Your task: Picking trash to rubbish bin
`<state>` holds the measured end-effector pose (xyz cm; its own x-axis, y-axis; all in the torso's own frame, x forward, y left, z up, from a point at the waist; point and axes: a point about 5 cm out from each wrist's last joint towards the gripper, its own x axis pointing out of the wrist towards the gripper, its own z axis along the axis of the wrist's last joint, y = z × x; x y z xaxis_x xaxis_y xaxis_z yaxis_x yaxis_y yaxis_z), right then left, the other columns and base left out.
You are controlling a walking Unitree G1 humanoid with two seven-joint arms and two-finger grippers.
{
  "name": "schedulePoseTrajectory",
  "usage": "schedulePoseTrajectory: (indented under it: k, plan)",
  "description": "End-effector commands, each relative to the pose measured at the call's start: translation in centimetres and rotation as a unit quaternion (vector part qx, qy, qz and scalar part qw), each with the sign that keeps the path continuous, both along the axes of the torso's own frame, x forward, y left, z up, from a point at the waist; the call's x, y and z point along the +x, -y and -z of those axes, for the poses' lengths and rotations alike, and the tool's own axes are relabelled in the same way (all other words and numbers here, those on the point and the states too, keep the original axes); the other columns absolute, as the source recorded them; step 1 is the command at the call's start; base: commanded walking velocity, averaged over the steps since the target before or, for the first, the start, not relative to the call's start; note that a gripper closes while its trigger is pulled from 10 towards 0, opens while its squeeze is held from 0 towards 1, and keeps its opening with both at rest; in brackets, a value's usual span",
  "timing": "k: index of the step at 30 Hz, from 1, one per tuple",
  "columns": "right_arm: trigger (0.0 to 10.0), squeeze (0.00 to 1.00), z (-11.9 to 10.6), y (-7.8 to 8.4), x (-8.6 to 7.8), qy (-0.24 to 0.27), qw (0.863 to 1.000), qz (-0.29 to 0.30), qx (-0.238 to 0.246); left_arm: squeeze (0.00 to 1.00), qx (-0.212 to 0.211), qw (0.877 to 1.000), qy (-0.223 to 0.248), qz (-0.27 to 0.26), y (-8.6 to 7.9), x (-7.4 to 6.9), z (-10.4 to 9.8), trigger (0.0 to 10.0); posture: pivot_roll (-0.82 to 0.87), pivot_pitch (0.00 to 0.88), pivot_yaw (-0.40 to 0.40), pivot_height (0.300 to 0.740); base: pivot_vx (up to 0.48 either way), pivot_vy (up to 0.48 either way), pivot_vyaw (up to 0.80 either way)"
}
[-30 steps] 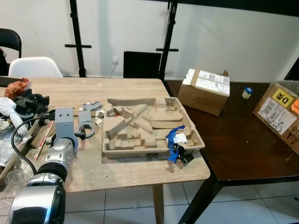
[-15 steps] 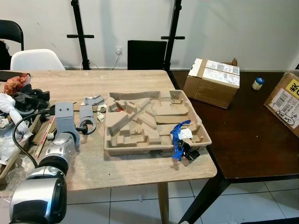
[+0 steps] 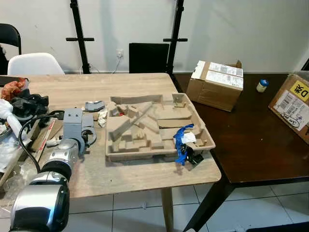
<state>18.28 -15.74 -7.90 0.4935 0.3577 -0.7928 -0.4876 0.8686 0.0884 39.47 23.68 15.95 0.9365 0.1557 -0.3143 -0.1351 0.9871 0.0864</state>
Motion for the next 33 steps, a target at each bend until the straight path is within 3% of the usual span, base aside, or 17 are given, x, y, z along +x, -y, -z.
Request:
schedulePoseTrajectory:
  k: [1,10,16,17,18,21,22,25,28,31,32,33]
  plan:
    - [10.0,0.00,0.8,0.5,-1.6,-0.035,0.999,0.006,-0.009,0.00,-0.003,0.997,-0.074,-0.024,-1.2,-1.5,3.0,0.0,0.12,0.192,-0.040,0.740,0.000,0.000,0.00]
    - [10.0,0.00,0.7,0.4,-1.1,-0.032,0.999,0.007,-0.015,0.00,-0.022,0.997,-0.022,-0.068,-2.8,-1.3,1.4,0.0,0.12,0.184,-0.042,0.740,0.000,0.000,0.00]
    - [10.0,0.00,0.5,0.6,-0.7,-0.027,0.999,0.010,-0.020,0.00,-0.082,0.991,0.084,-0.058,-2.9,-0.5,-1.2,0.0,0.12,0.177,-0.047,0.740,0.000,0.000,0.00]
    - [10.0,0.00,0.5,0.6,-0.7,-0.027,0.999,0.010,-0.020,0.00,-0.082,0.991,0.084,-0.058,-2.9,-0.5,-1.2,0.0,0.12,0.177,-0.047,0.740,0.000,0.000,0.00]
    - [10.0,0.00,0.4,0.8,-0.5,-0.024,0.999,0.011,-0.023,0.00,-0.135,0.976,0.171,-0.022,-2.6,-0.1,-3.2,0.0,0.12,0.161,-0.050,0.740,0.000,0.000,0.00]
    - [10.0,0.00,0.3,0.9,-0.2,-0.021,0.999,0.013,-0.025,0.00,-0.179,0.953,0.243,0.033,-2.0,-0.1,-4.9,0.0,0.12,0.147,-0.054,0.740,0.000,0.000,0.00]
    - [10.0,0.00,0.3,0.9,-0.2,-0.021,0.999,0.013,-0.025,0.00,-0.179,0.953,0.243,0.033,-2.0,-0.1,-4.9,0.0,0.12,0.147,-0.054,0.740,0.000,0.000,0.00]
    - [10.0,0.00,0.2,1.0,0.0,-0.018,0.999,0.014,-0.027,0.00,-0.208,0.932,0.281,0.096,-1.2,-0.3,-5.6,0.0,0.12,0.135,-0.061,0.740,0.000,0.000,0.00]
    - [10.0,0.00,0.1,1.1,0.2,-0.016,0.999,0.012,-0.030,0.00,-0.267,0.885,0.320,0.209,0.5,-1.3,-6.5,0.0,0.12,0.117,-0.070,0.740,0.000,0.000,0.00]
    - [10.0,0.00,0.0,1.1,0.4,-0.013,0.999,0.011,-0.031,0.00,-0.288,0.849,0.318,0.308,2.2,-2.6,-6.6,0.0,0.12,0.108,-0.074,0.740,0.000,0.000,0.00]
    - [10.0,0.00,0.0,1.1,0.4,-0.013,0.999,0.011,-0.031,0.00,-0.288,0.849,0.318,0.308,2.2,-2.6,-6.6,0.0,0.12,0.108,-0.074,0.740,0.000,0.000,0.00]
    - [10.0,0.00,0.0,1.1,0.5,-0.012,0.999,0.010,-0.031,0.00,-0.301,0.830,0.310,0.353,2.8,-3.5,-6.4,0.0,0.12,0.102,-0.075,0.740,0.000,0.000,0.00]
